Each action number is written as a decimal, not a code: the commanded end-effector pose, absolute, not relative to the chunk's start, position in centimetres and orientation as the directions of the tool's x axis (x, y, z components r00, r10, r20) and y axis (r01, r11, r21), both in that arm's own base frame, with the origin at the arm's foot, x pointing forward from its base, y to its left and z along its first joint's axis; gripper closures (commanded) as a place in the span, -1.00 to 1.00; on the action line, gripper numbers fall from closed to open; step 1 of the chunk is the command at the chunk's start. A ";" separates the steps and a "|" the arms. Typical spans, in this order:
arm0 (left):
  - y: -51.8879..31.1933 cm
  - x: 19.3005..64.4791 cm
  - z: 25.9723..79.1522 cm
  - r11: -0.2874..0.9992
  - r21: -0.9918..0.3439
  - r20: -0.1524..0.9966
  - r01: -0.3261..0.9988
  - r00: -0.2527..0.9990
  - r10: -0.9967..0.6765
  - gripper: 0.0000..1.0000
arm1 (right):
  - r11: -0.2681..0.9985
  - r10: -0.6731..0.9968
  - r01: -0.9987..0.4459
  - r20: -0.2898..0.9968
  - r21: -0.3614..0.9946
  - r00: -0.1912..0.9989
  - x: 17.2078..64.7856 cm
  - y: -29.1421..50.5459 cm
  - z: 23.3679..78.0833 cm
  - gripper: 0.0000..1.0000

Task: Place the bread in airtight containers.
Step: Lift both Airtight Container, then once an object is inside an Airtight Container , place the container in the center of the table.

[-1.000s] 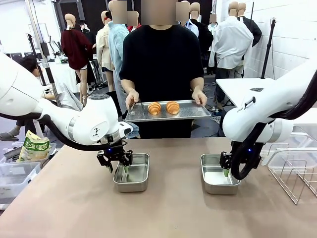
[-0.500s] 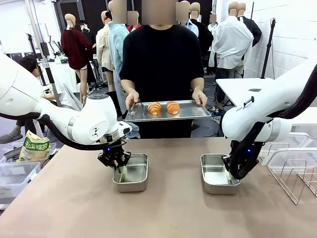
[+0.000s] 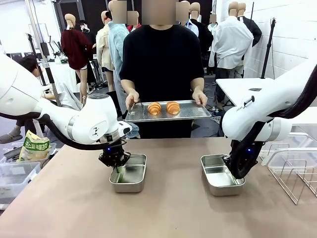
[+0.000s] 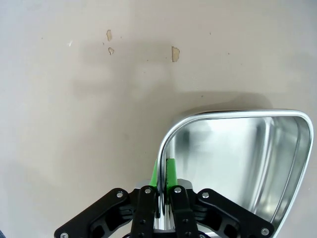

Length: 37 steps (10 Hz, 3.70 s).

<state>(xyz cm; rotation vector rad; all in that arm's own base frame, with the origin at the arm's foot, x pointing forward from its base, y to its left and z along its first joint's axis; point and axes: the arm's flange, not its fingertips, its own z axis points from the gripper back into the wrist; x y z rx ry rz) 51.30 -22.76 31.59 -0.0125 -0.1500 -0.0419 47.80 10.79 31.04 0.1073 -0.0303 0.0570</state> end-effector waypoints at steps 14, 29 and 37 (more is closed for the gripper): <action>-21.6 41.7 51.3 0.985 -0.103 0.264 0.137 0.959 -0.106 1.00 | 0.971 0.070 -0.117 0.221 0.211 0.973 42.0 6.5 53.2 1.00; -22.4 41.2 52.1 0.990 -0.072 0.282 0.125 0.954 -0.100 1.00 | 0.972 0.069 -0.118 0.231 0.204 0.970 41.4 6.8 54.2 1.00; -22.4 41.2 52.1 0.990 -0.072 0.282 0.125 0.954 -0.100 1.00 | 0.972 0.069 -0.118 0.231 0.204 0.970 41.4 6.8 54.2 1.00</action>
